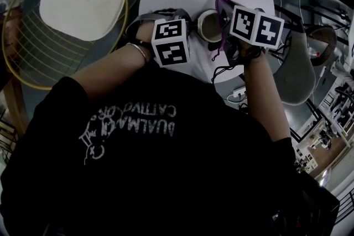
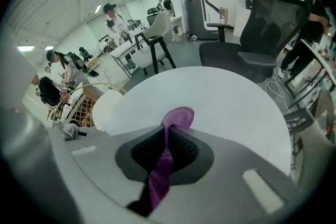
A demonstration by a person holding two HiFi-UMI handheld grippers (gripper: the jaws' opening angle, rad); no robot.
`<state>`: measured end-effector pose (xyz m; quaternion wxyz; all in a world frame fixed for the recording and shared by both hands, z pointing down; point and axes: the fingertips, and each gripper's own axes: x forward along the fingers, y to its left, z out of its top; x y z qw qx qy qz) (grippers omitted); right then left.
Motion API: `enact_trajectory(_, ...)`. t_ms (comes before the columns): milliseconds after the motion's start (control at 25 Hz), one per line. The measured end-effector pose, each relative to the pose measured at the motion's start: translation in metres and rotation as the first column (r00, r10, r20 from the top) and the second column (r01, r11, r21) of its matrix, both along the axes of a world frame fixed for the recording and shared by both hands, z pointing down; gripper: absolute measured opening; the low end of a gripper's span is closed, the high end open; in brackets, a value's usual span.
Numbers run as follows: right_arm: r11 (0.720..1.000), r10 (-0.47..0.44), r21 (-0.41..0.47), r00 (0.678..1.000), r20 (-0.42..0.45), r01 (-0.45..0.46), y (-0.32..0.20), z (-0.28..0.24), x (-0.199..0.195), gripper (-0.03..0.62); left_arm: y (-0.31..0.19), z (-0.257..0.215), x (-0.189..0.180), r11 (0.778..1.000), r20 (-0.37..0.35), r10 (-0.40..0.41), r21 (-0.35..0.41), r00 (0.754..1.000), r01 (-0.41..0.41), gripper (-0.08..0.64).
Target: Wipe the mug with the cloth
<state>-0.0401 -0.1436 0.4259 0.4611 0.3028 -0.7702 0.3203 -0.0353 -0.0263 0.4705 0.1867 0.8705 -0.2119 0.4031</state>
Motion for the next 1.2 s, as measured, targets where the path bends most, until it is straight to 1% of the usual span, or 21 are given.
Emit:
enact_trajectory(120, 0.999, -0.048, 0.024, 0.999, -0.024, 0.048, 0.003, -0.001, -0.004, 0.025, 0.000, 0.000, 0.000, 1.000, -0.003, -0.010, 0.003, 1.000, 0.010, 0.068)
enact_trajectory(280, 0.997, -0.065, 0.047, 0.997, -0.049, 0.067, 0.003, -0.001, -0.007, 0.025, -0.001, -0.001, -0.001, 0.999, -0.010, -0.034, 0.011, 0.999, 0.034, 0.067)
enact_trajectory(400, 0.995, -0.076, 0.054, 0.995, -0.064, 0.080, 0.005, -0.001, -0.010, 0.025, -0.001, -0.001, -0.001, 0.999, -0.020, -0.046, 0.003, 0.999, 0.046, 0.066)
enact_trajectory(520, 0.990, -0.121, 0.068, 0.989, -0.081, 0.127, 0.008, -0.002, -0.014, 0.025, -0.001, -0.002, 0.000, 0.999, -0.030, -0.046, -0.008, 0.998, 0.046, 0.067)
enact_trajectory(600, 0.976, -0.187, 0.094, 0.976, -0.114, 0.198, 0.010, -0.003, -0.017, 0.025, -0.002, -0.002, 0.000, 0.999, -0.038, -0.051, -0.012, 0.998, 0.051, 0.066)
enact_trajectory(680, 0.953, -0.261, 0.119, 0.954, -0.149, 0.280, 0.013, -0.003, -0.023, 0.023, -0.002, -0.002, 0.000, 0.998, -0.041, -0.057, -0.016, 0.998, 0.057, 0.066)
enact_trajectory(720, 0.944, -0.289, 0.120, 0.944, -0.157, 0.309, 0.015, -0.003, -0.026, 0.023, -0.002, -0.001, 0.000, 0.998, -0.042, -0.061, -0.019, 0.997, 0.060, 0.066)
enact_trajectory(800, 0.934, -0.323, 0.105, 0.934, -0.153, 0.341, 0.022, -0.001, -0.031, 0.023, -0.003, -0.001, -0.001, 0.998, -0.044, -0.068, -0.022, 0.997, 0.067, 0.065)
enact_trajectory(920, 0.932, -0.336, 0.096, 0.932, -0.138, 0.351, 0.028, -0.001, -0.037, 0.023, -0.004, 0.000, -0.002, 0.997, -0.043, -0.078, -0.026, 0.996, 0.076, 0.064)
enact_trajectory(1200, 0.941, -0.317, 0.090, 0.943, -0.106, 0.326, 0.036, -0.001, -0.041, 0.025, -0.003, 0.001, -0.002, 0.997, -0.047, -0.077, -0.034, 0.996, 0.075, 0.064)
